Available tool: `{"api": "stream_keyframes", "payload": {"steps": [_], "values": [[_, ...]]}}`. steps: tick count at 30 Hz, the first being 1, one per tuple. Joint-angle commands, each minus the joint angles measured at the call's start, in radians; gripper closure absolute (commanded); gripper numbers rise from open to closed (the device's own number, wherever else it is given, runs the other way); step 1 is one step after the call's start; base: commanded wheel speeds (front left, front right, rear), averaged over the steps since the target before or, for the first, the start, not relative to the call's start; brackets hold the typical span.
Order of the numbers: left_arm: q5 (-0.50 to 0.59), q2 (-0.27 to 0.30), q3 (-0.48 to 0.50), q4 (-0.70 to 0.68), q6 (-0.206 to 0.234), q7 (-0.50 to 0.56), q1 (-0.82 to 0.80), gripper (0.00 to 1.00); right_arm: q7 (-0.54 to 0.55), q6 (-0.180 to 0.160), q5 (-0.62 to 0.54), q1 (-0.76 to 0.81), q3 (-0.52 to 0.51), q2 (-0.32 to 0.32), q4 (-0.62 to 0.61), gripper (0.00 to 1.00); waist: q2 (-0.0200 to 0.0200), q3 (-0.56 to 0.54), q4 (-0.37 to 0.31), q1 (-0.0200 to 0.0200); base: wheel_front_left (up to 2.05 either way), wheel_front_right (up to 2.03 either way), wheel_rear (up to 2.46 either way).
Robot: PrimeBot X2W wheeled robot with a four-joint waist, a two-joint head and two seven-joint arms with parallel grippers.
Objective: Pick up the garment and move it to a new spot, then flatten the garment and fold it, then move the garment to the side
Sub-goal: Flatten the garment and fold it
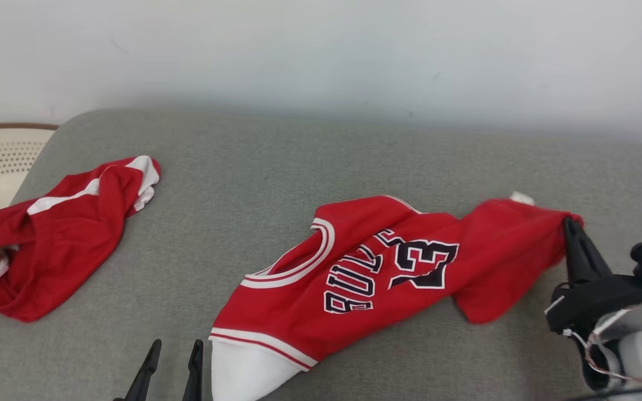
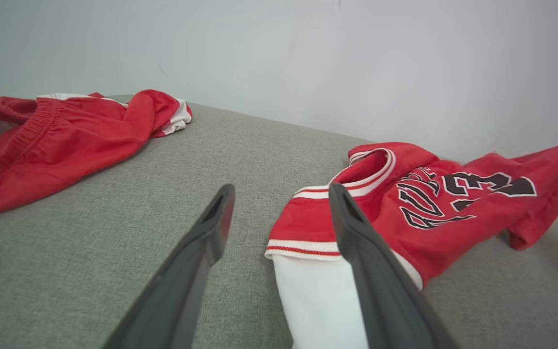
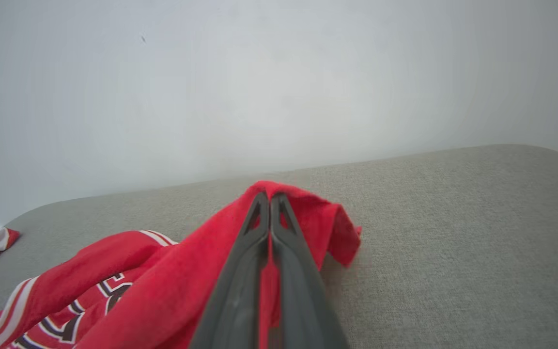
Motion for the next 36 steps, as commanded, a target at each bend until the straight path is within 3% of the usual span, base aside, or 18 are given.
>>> {"api": "stream_keyframes", "payload": {"steps": [1,7,13,24,36], "values": [[-0.005,0.0,-0.001,0.001,0.003,-0.005,0.02,0.0,0.032,-0.001,0.006,0.037,-0.007,-0.013,-0.065,1.0,0.0,-0.017,-0.024,0.0001,0.0,0.0,0.0],[-0.01,0.0,-0.007,0.005,0.008,-0.005,0.014,0.0,0.229,-0.001,-0.02,0.17,-0.089,0.001,-0.435,1.0,0.0,-0.015,-0.036,0.0001,0.0,0.0,0.0],[-0.018,0.0,-0.018,0.015,0.004,-0.005,-0.003,0.0,0.329,-0.001,-0.035,0.213,-0.133,0.03,-0.54,1.0,0.0,-0.003,-0.02,0.0001,0.0,0.0,0.0],[-0.025,0.0,-0.032,0.033,0.001,-0.005,-0.023,0.0,0.295,0.0,-0.046,0.015,-0.072,0.003,-0.311,1.0,0.0,0.016,0.024,0.0001,0.0,0.0,0.0],[-0.033,0.0,-0.061,0.057,-0.006,-0.005,-0.07,0.0,0.188,0.0,-0.127,-0.316,0.077,-0.048,0.179,1.0,0.0,0.075,0.102,0.0001,0.0,0.0,0.0]]}}
